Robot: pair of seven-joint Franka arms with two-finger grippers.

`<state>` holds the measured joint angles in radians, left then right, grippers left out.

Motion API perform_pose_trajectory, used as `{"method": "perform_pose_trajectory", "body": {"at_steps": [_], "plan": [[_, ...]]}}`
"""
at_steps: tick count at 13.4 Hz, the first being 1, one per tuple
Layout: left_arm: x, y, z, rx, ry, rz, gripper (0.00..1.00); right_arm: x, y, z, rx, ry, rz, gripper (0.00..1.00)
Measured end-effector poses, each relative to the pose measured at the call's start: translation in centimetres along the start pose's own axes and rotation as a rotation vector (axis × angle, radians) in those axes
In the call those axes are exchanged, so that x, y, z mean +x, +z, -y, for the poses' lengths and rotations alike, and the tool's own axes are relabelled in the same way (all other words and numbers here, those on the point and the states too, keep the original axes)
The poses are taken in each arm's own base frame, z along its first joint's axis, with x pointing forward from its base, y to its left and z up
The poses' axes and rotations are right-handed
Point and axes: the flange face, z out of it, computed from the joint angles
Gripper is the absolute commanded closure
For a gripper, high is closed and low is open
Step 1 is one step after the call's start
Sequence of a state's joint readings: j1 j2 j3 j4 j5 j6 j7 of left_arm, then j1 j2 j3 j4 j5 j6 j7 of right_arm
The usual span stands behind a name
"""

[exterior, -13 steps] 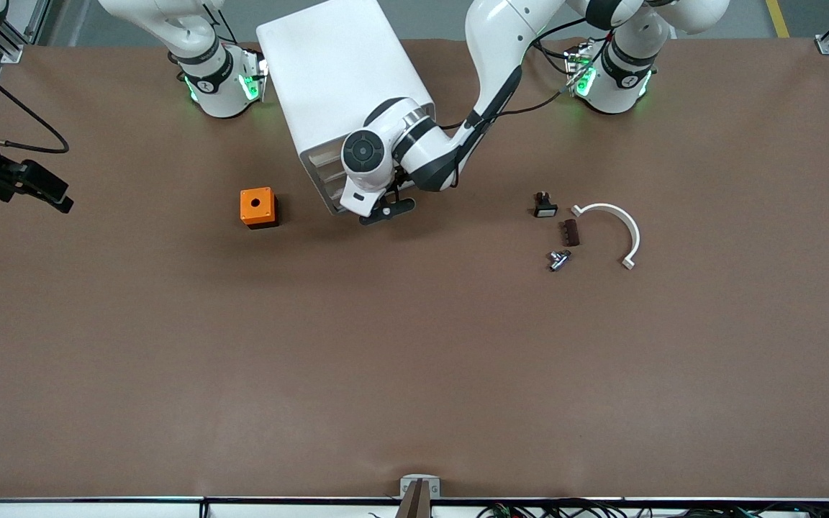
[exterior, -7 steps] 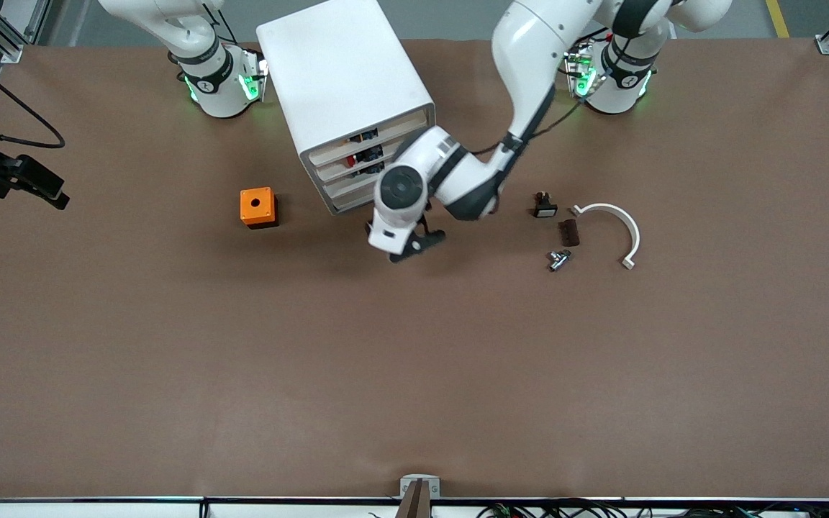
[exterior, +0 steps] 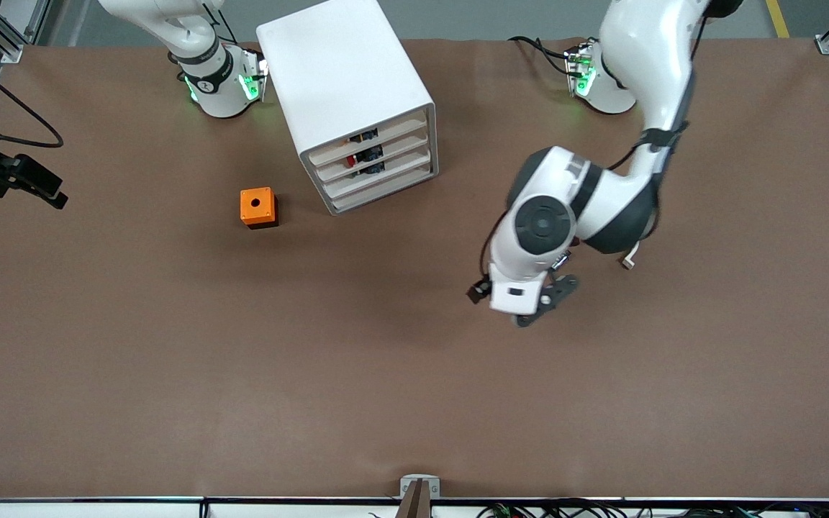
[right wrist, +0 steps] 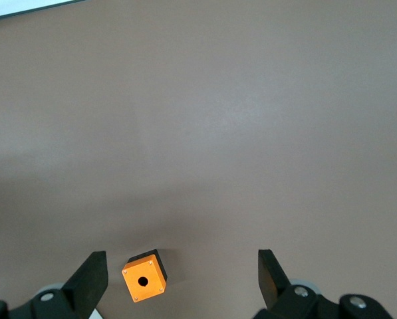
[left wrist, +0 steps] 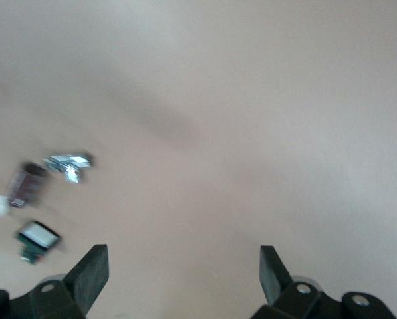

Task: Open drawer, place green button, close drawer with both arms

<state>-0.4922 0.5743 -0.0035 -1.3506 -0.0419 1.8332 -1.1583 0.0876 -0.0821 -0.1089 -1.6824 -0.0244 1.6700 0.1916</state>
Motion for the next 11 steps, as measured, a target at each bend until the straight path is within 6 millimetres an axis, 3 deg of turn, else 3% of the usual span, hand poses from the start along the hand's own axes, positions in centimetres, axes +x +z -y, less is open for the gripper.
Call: {"method": "perform_pose_trajectory", "body": {"at_steps": [3,5,8,11], "plan": [[7.1,-6.6,5.0,-0.065,-0.069,-0.069,0.00,0.0,0.1,-0.1,0.000,0.002,0.002,0.00],[10.3,-11.3,8.5,-0.109,-0.031,-0.121,0.00,0.0,0.1,-0.2,-0.001,0.004,0.004,0.00],[13.5,-16.6,13.8,-0.143,0.040,-0.167,0.00,0.0,0.1,-0.4,-0.001,0.007,0.004,0.00],[14.5,-20.5,18.5,-0.123,0.090,-0.168,0.00,0.0,0.1,-0.4,-0.001,0.007,0.005,0.00]]}}
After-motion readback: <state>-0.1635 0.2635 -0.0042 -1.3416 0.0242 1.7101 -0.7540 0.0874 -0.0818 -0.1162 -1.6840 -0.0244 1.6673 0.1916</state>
